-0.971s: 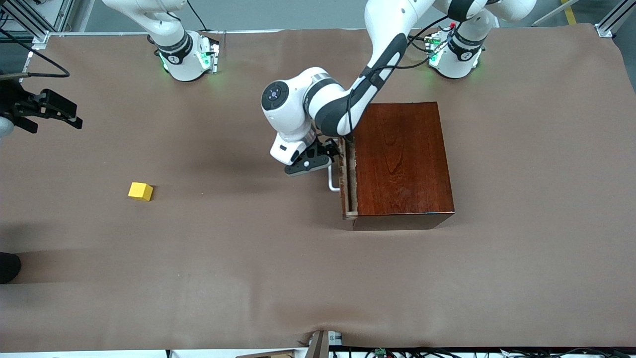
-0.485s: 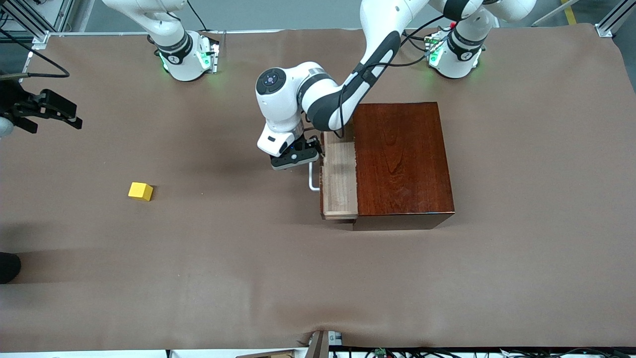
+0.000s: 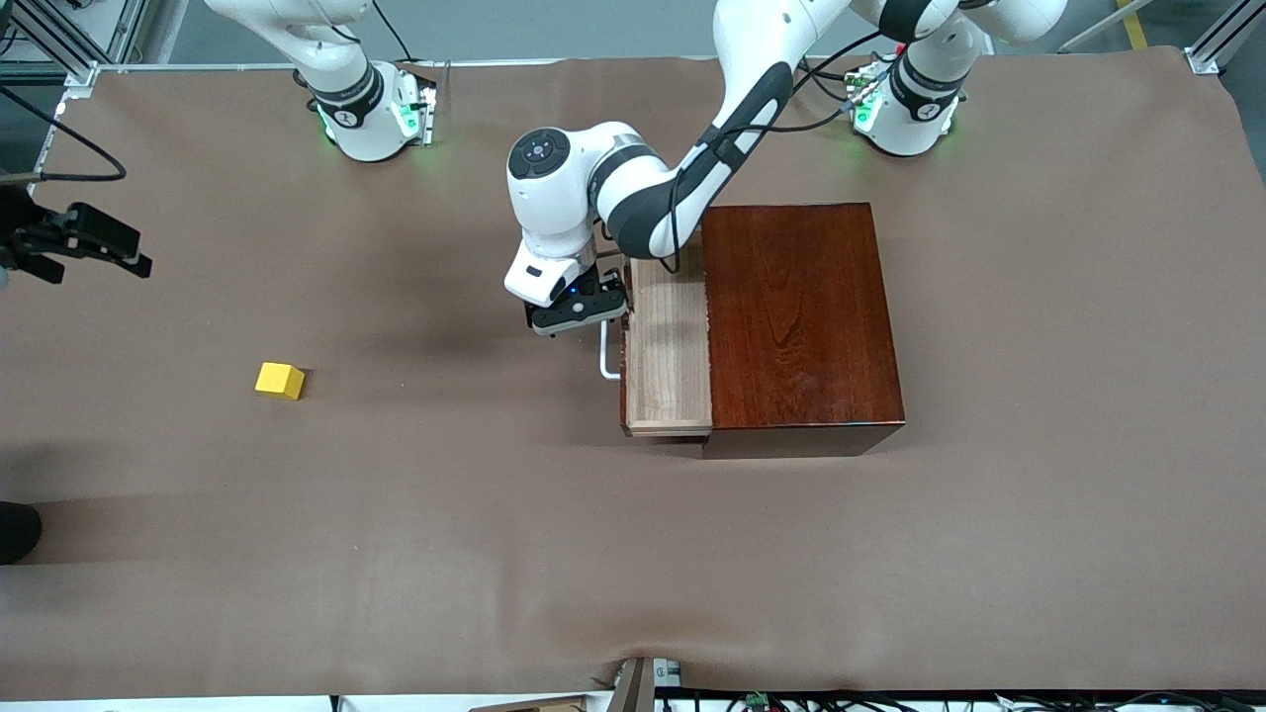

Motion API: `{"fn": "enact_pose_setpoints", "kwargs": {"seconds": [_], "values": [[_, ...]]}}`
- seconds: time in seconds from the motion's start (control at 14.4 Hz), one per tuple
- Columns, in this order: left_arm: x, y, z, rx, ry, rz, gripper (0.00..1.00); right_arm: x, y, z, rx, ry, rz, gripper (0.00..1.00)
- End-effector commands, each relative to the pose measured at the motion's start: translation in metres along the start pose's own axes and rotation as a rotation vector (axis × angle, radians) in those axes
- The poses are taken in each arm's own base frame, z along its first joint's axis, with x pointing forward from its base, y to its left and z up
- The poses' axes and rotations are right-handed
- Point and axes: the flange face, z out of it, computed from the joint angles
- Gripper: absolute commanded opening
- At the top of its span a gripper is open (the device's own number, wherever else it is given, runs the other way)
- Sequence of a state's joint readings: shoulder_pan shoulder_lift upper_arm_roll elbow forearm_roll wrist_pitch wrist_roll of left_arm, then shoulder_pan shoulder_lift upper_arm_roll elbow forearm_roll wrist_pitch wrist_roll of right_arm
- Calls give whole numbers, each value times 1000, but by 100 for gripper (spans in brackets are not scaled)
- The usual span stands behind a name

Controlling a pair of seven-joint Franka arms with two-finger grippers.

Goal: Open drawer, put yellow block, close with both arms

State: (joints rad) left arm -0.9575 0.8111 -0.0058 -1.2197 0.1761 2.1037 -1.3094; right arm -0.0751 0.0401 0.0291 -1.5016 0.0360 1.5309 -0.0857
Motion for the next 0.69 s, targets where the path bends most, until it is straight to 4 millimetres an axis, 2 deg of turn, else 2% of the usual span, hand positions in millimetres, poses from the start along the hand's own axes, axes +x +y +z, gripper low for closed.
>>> {"fn": "enact_pose_setpoints", "kwargs": {"seconds": [0.0,0.35,0.62], "values": [[-8,15,10,-71,0,-20,100,8,2,-5,7,26,-5,100],[-20,20,15,-76,-1,-1,100,19,5,17,16,-14,-4,100],[-19,17,16,-63,2,9,100,34,17,53,29,-73,22,100]]}}
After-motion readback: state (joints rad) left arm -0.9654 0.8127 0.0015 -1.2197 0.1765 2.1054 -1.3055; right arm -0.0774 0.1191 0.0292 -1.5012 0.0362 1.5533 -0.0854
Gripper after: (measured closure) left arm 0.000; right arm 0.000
